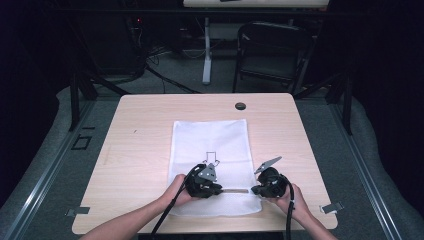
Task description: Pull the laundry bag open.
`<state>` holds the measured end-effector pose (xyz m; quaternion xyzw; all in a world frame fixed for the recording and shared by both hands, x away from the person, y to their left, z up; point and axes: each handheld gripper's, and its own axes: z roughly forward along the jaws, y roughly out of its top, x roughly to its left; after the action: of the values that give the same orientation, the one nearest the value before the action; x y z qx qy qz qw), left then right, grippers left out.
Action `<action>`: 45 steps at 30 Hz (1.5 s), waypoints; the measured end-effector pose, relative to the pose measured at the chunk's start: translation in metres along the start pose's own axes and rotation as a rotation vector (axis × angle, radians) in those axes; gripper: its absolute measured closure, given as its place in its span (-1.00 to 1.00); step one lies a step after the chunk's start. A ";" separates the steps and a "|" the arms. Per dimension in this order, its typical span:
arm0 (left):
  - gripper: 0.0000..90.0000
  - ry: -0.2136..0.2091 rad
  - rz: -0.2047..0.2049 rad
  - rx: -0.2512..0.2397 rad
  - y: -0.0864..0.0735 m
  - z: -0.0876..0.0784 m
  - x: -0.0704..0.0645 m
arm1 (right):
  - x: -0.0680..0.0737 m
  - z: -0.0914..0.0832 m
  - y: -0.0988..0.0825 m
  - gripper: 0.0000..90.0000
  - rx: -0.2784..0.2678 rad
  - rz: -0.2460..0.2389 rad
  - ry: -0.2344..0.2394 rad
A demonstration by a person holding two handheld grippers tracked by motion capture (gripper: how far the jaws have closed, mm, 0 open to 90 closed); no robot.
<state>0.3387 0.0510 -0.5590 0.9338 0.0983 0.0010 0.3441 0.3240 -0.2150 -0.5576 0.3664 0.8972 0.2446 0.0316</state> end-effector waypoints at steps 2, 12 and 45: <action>0.82 0.006 0.002 0.005 -0.001 -0.001 -0.001 | 0.000 0.000 0.000 1.00 0.001 -0.001 0.000; 0.82 0.018 -0.008 -0.004 -0.008 -0.011 -0.001 | 0.000 0.000 0.000 1.00 -0.001 0.001 0.001; 0.82 0.024 -0.022 0.016 -0.029 -0.031 0.001 | 0.000 0.000 0.000 1.00 -0.001 0.002 -0.001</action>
<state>0.3319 0.0926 -0.5539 0.9352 0.1126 0.0079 0.3356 0.3238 -0.2151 -0.5576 0.3676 0.8966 0.2449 0.0322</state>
